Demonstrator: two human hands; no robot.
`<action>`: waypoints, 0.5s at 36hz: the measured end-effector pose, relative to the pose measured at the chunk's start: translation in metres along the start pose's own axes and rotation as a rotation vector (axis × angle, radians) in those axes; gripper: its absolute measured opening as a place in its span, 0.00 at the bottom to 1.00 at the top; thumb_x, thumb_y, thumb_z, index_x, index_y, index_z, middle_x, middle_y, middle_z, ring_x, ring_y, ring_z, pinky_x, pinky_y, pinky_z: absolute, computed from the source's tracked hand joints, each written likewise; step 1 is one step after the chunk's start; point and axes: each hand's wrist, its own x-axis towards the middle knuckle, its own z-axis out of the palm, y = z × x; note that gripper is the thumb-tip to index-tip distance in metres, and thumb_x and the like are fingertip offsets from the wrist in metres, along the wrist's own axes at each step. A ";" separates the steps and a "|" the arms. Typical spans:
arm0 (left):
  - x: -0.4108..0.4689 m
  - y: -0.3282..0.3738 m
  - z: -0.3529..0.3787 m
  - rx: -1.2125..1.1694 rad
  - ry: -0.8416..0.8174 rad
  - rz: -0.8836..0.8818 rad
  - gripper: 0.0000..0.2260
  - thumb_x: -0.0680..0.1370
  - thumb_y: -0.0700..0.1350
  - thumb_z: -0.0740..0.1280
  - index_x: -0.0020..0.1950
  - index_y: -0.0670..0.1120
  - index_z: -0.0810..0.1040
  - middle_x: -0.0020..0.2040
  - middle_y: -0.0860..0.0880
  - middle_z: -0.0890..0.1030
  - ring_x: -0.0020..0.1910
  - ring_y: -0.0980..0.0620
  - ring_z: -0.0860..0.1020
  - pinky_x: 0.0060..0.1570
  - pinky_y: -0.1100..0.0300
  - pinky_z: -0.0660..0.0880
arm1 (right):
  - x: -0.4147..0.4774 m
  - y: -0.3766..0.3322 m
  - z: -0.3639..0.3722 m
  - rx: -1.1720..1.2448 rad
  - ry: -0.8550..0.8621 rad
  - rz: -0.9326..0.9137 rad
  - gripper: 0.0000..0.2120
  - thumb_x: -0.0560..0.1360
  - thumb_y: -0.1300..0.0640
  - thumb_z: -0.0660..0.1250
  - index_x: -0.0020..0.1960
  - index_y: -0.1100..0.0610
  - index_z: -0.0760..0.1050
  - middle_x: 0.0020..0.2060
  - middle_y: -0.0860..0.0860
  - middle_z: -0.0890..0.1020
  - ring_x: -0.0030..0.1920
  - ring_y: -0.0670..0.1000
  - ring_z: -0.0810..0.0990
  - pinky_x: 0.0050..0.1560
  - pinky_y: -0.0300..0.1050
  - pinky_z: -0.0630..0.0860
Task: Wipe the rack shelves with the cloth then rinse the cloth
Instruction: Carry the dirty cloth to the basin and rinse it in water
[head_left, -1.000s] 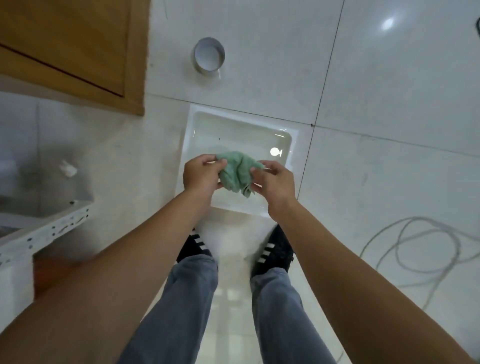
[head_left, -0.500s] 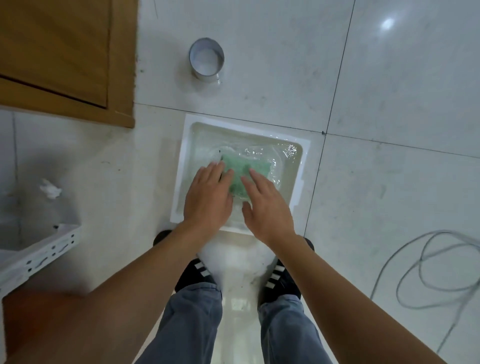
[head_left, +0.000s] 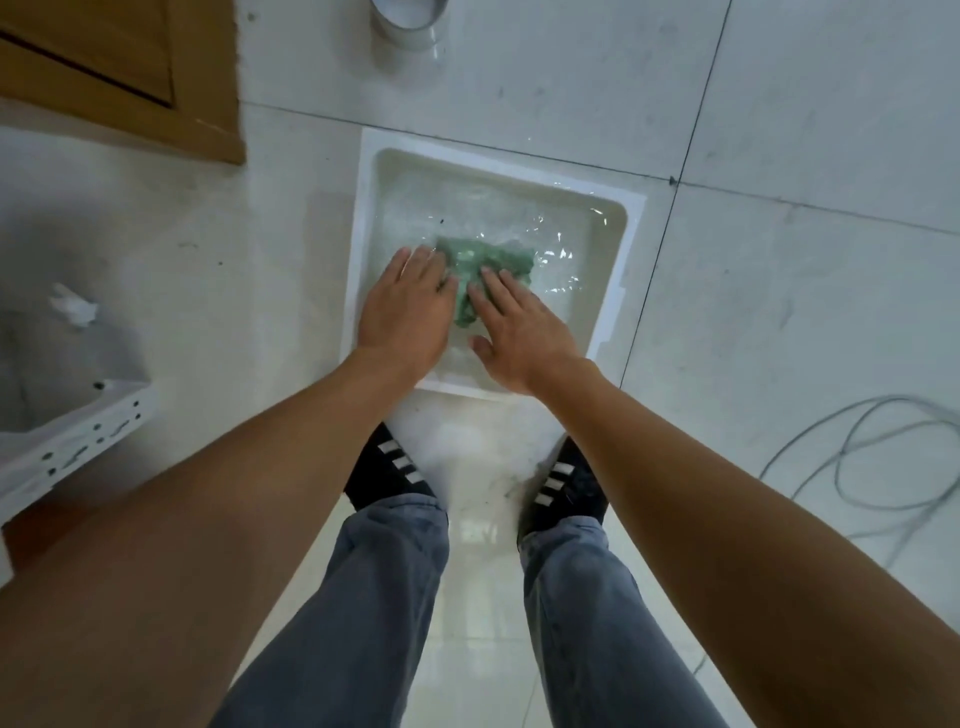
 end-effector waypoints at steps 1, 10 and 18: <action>0.002 -0.001 0.001 0.003 0.023 -0.010 0.21 0.85 0.42 0.55 0.79 0.43 0.65 0.82 0.43 0.60 0.82 0.43 0.54 0.81 0.51 0.46 | 0.000 -0.001 0.000 0.006 -0.001 0.005 0.33 0.82 0.41 0.47 0.80 0.54 0.42 0.80 0.52 0.41 0.79 0.53 0.40 0.78 0.52 0.47; 0.016 -0.002 0.005 0.071 0.012 -0.032 0.16 0.79 0.40 0.66 0.68 0.44 0.77 0.72 0.41 0.74 0.75 0.40 0.66 0.79 0.49 0.56 | 0.001 0.001 0.003 0.029 -0.021 0.016 0.33 0.81 0.39 0.45 0.80 0.53 0.40 0.79 0.53 0.39 0.79 0.54 0.39 0.78 0.53 0.43; 0.013 -0.006 0.015 0.012 0.068 0.013 0.13 0.75 0.40 0.70 0.59 0.43 0.80 0.57 0.42 0.79 0.60 0.41 0.76 0.67 0.49 0.69 | -0.006 0.008 0.001 -0.001 0.004 0.015 0.32 0.82 0.40 0.47 0.81 0.52 0.43 0.79 0.51 0.38 0.79 0.52 0.39 0.78 0.51 0.43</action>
